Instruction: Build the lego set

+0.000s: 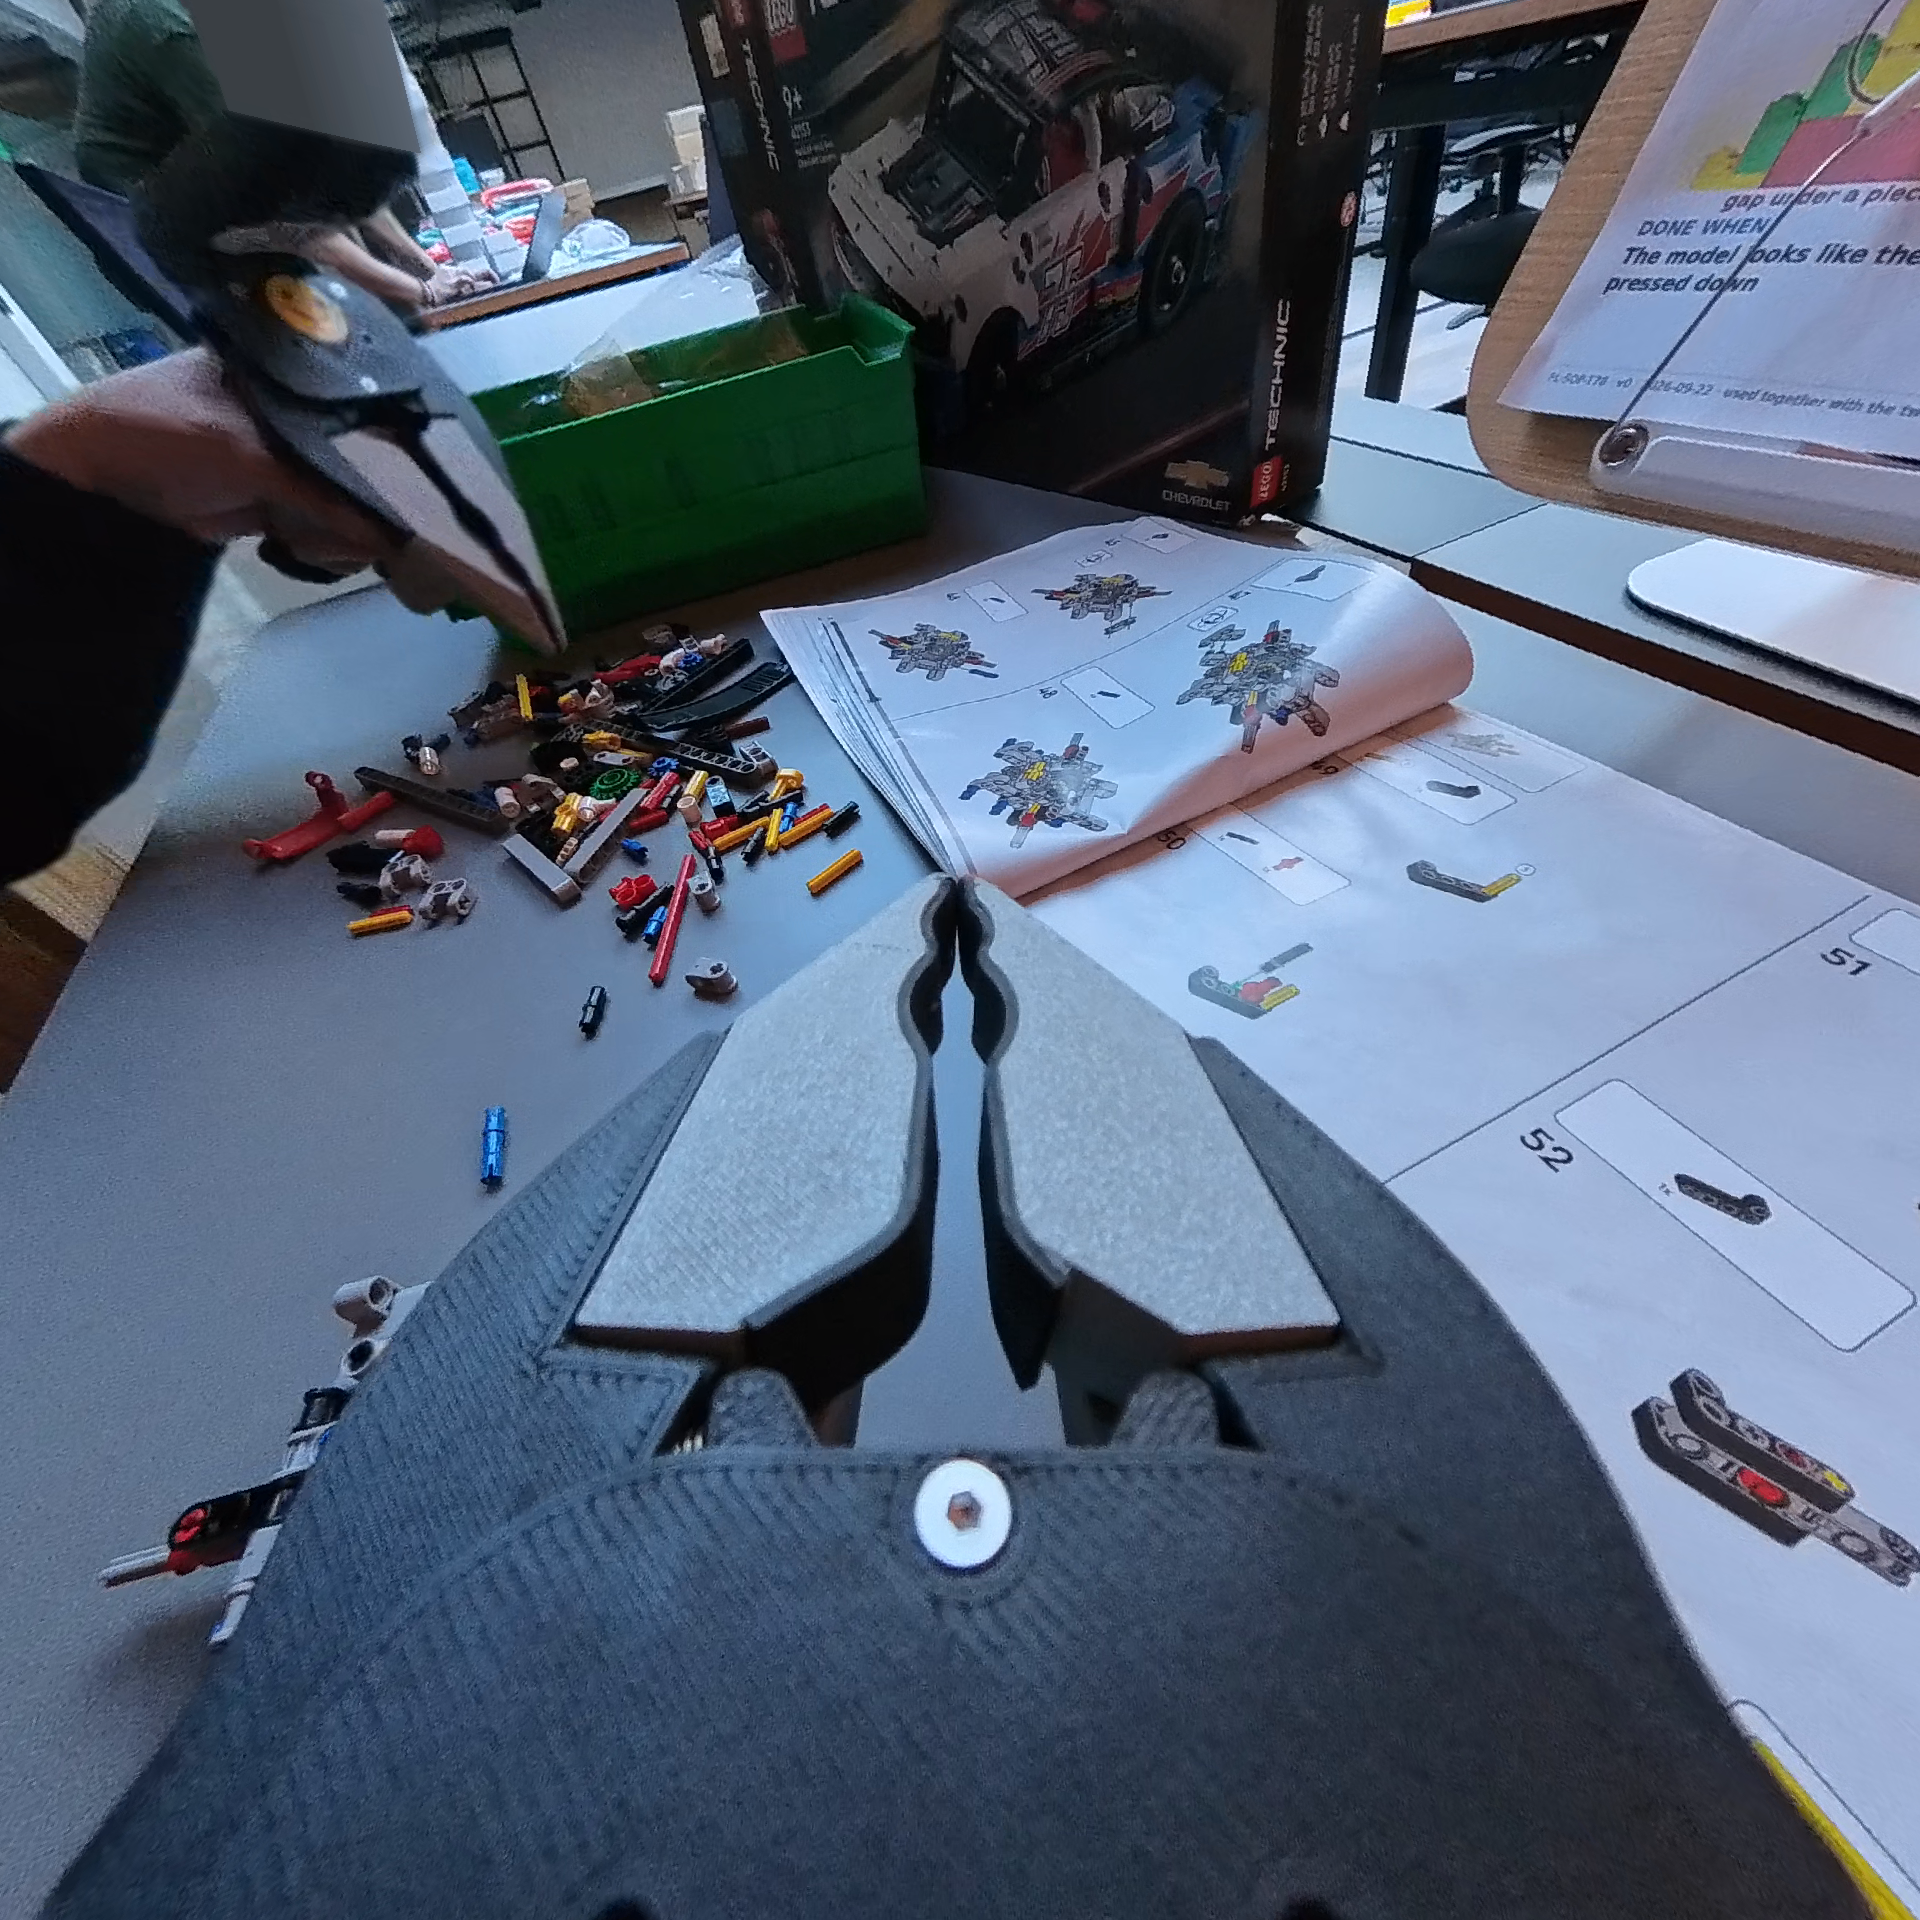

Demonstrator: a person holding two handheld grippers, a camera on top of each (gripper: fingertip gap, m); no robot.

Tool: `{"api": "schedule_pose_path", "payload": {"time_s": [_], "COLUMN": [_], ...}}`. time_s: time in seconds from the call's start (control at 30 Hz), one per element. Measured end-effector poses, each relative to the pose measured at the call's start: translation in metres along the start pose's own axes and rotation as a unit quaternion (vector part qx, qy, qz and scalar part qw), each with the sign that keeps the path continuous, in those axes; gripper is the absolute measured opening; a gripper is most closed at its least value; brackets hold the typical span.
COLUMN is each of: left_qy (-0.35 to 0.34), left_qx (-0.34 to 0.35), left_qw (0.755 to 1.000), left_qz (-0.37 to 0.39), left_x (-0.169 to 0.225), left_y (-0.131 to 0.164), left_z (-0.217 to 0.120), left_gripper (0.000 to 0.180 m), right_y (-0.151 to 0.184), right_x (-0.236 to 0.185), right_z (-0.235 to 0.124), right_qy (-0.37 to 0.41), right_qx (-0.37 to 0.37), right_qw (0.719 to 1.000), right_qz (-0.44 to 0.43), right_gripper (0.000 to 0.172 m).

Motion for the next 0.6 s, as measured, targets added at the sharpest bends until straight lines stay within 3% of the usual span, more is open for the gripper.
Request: {"api": "schedule_pose_path", "payload": {"time_s": [0.2, 0.6], "left_qy": [-0.063, -0.057], "left_qx": [-0.057, -0.089], "left_qw": [0.996, 0.994], "left_qz": [0.002, 0.021], "left_x": [-0.002, 0.001], "left_y": [0.033, 0.038], "left_z": [0.008, 0.015], "left_gripper": [0.0, 0.004], "right_y": [0.0, 0.0], "right_x": [-0.003, -0.003], "right_z": [0.002, -0.001], "right_qy": [-0.003, -0.001], "right_qx": [-0.004, -0.001], "right_qw": [1.0, 1.0], "right_qz": [-0.004, -0.004], "right_gripper": [0.0, 0.0]}}
Point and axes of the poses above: each gripper's, where its closed fingertips meet, z out along the fingers, y out of its underside, x = y × z across the jaws, the point moved 6 cm from there along -z, back along the fingers, and after that the axes turned 1 degree about x, right-handed, at the moved point
